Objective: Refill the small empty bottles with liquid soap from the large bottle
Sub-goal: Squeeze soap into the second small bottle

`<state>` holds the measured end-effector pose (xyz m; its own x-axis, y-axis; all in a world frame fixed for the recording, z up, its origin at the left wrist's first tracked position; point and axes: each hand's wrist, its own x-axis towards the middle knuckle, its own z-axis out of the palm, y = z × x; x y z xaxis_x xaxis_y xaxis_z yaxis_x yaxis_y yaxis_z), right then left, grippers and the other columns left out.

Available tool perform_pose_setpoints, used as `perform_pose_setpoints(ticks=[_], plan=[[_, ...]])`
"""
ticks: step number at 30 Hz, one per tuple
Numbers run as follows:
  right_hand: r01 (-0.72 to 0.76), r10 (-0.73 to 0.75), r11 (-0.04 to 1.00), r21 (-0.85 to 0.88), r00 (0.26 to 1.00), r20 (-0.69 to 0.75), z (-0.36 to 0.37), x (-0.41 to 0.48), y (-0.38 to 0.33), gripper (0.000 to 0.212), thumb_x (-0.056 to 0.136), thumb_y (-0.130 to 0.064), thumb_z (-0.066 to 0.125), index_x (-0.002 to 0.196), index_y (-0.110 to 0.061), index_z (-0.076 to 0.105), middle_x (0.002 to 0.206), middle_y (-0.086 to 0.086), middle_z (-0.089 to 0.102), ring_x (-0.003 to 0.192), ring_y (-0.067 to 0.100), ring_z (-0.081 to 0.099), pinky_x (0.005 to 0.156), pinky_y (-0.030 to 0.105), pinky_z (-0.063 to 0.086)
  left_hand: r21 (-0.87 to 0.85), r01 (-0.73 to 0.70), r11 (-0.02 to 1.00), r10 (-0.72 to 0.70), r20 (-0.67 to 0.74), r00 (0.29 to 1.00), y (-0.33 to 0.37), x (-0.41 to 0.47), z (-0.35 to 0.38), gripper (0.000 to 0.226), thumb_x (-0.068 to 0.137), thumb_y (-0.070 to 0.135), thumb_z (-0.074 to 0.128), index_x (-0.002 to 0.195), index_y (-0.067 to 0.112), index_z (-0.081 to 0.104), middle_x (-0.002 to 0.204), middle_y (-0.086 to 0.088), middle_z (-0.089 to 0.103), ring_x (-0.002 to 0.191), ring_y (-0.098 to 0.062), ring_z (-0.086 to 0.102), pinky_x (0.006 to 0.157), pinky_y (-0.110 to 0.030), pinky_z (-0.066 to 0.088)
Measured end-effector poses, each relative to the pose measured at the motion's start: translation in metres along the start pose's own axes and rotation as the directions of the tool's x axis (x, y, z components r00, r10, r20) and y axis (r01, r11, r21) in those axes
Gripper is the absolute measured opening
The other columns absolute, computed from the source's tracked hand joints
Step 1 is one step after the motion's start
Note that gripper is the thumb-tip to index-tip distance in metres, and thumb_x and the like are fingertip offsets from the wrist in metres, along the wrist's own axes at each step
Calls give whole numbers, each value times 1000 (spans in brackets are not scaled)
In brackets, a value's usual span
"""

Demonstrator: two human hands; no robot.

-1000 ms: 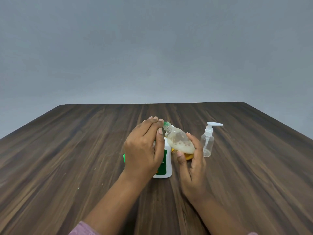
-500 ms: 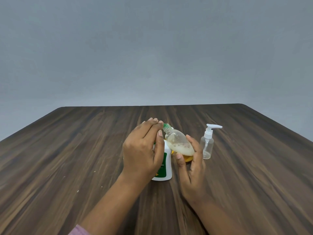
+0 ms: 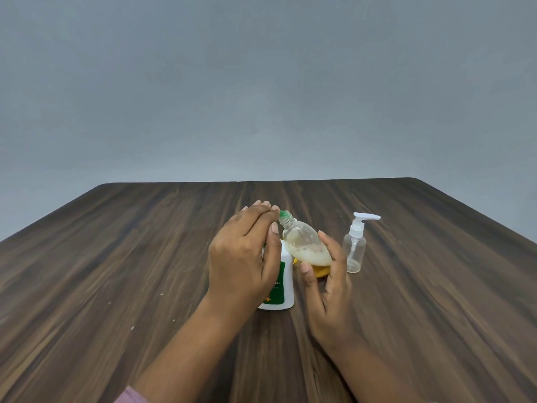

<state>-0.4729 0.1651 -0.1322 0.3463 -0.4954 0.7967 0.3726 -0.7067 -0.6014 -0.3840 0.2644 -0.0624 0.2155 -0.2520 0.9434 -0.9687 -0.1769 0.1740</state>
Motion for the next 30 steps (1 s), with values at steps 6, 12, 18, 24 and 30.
perform_pose_setpoints(ticks=[6, 12, 18, 24, 30], plan=[[2, -2, 1000, -16, 1000, -2, 0, -1, 2, 41, 95, -30, 46, 135, -24, 39, 99, 7, 60, 78, 2, 57, 66, 9, 44, -22, 13, 1000, -14, -20, 1000, -5, -5, 6, 37, 95, 16, 38, 102, 1, 71, 105, -7, 70, 106, -19, 64, 91, -37, 51], [6, -6, 1000, 7, 1000, 5, 2, 0, 1, 42, 95, -29, 46, 135, -22, 38, 103, 6, 59, 84, 3, 59, 68, 10, 45, -22, 11, 1000, -11, -10, 1000, -2, -1, 1, 36, 95, 16, 38, 101, 2, 71, 104, -6, 70, 106, -18, 64, 90, -37, 52], [-7, 7, 1000, 12, 1000, 8, 2, 0, 1, 42, 95, -30, 46, 136, -24, 38, 105, 6, 60, 86, 7, 61, 70, 11, 46, 25, -32, 999, 32, -9, 999, -1, 6, -2, 35, 94, 17, 39, 96, 3, 72, 98, -5, 71, 99, -18, 66, 83, -35, 54], [-12, 12, 1000, -8, 1000, 8, 0, 0, 1, 41, 95, -29, 46, 135, -26, 38, 105, 6, 61, 84, 7, 61, 69, 10, 46, 34, 7, 999, -5, -47, 999, -2, -2, 8, 34, 94, 14, 40, 96, 2, 72, 99, -6, 71, 102, -19, 65, 88, -37, 52], [-3, 3, 1000, 2, 1000, 9, 1, -1, 0, 42, 95, -30, 46, 135, -22, 38, 103, 4, 60, 83, 2, 59, 68, 9, 45, 39, -18, 999, 19, -31, 999, 0, 4, 1, 35, 94, 15, 40, 95, 2, 72, 97, -5, 71, 99, -19, 66, 85, -37, 53]])
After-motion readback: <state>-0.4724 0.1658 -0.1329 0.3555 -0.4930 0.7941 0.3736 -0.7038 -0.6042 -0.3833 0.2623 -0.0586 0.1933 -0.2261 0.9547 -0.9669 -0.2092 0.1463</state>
